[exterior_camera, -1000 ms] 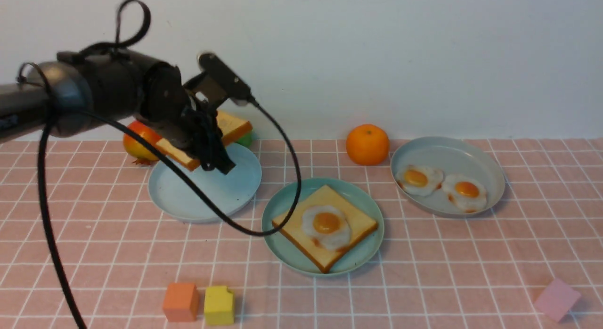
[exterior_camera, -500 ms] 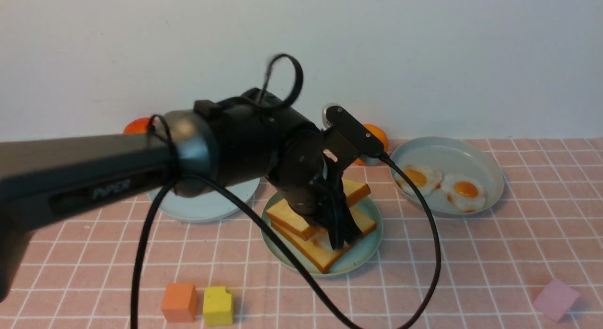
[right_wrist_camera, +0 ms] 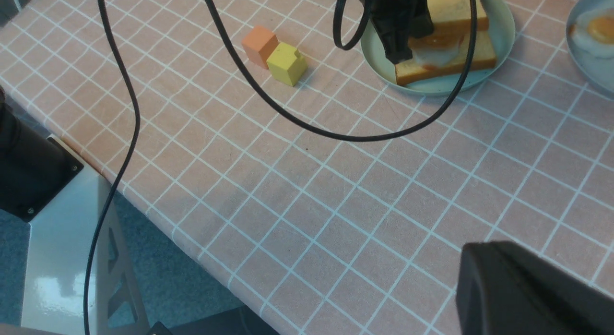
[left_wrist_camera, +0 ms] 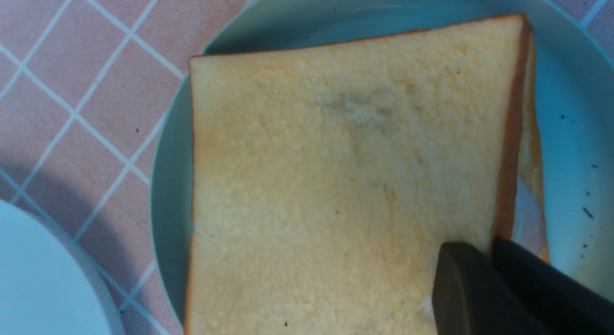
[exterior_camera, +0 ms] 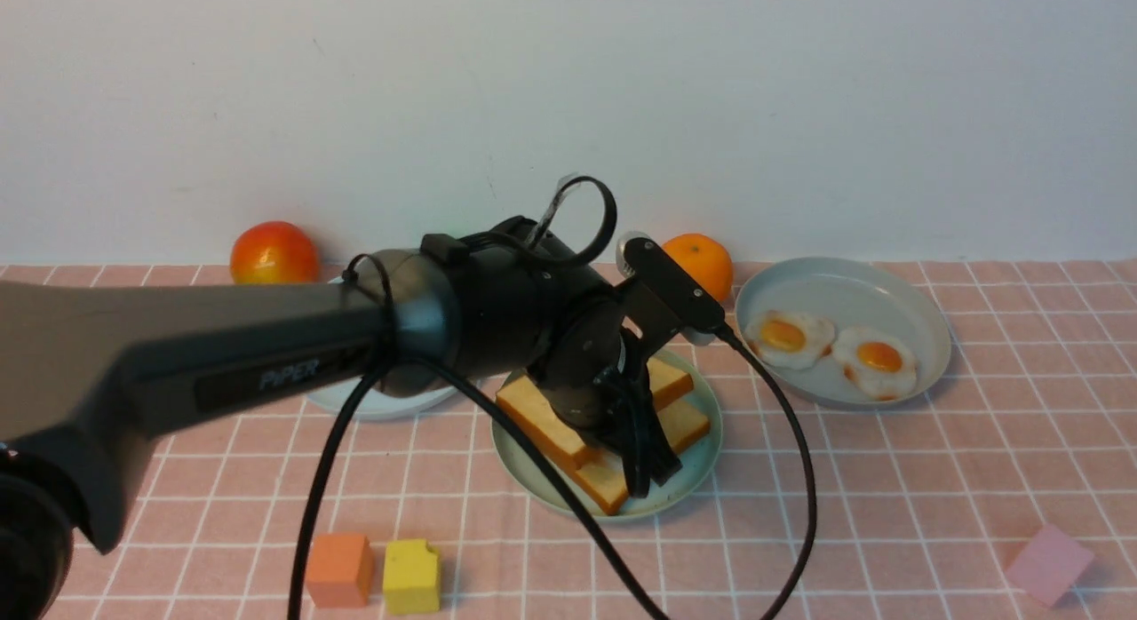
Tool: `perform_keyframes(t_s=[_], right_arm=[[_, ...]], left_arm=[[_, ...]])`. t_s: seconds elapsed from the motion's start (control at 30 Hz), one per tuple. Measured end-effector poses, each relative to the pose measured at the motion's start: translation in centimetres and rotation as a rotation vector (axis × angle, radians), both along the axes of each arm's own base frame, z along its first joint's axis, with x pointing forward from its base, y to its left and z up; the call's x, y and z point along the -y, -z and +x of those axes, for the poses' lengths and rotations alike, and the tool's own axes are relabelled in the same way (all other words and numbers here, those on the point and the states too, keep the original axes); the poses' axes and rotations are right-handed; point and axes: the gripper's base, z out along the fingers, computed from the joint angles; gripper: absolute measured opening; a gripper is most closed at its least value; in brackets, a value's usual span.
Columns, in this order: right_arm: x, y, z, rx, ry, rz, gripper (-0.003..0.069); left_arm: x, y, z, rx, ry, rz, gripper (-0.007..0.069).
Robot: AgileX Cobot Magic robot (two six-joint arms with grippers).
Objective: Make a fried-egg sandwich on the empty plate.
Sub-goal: Use the left arm to place a slice of bread on the fried egg in the middle
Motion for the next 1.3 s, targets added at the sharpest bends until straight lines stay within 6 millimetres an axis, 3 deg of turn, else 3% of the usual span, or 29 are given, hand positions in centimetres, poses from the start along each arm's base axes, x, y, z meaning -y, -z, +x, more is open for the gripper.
perform_keyframes(t_s=[0.27,0.47,0.7,1.13,1.3], right_arm=[[0.0,0.0,0.0,0.002,0.001,0.0,0.0029],[0.1,0.0,0.1,0.015,0.013,-0.011,0.0029],[0.2,0.0,0.1,0.016,0.014,-0.011,0.0029],[0.2,0.0,0.1,0.016,0.014,-0.011,0.0028],[0.2,0.0,0.1,0.016,0.014,-0.011,0.0029]], left_arm=[[0.0,-0.6,-0.3,-0.003,-0.002,-0.008,0.0048],[2.1,-1.1,-2.2,0.011,0.052,-0.02,0.0048],[2.0,0.1,-1.9,-0.006,0.021,0.01,0.0048],[2.0,0.0,-1.9,-0.011,-0.01,-0.003,0.0048],[2.0,0.1,-1.9,-0.014,-0.013,-0.006,0.0122]])
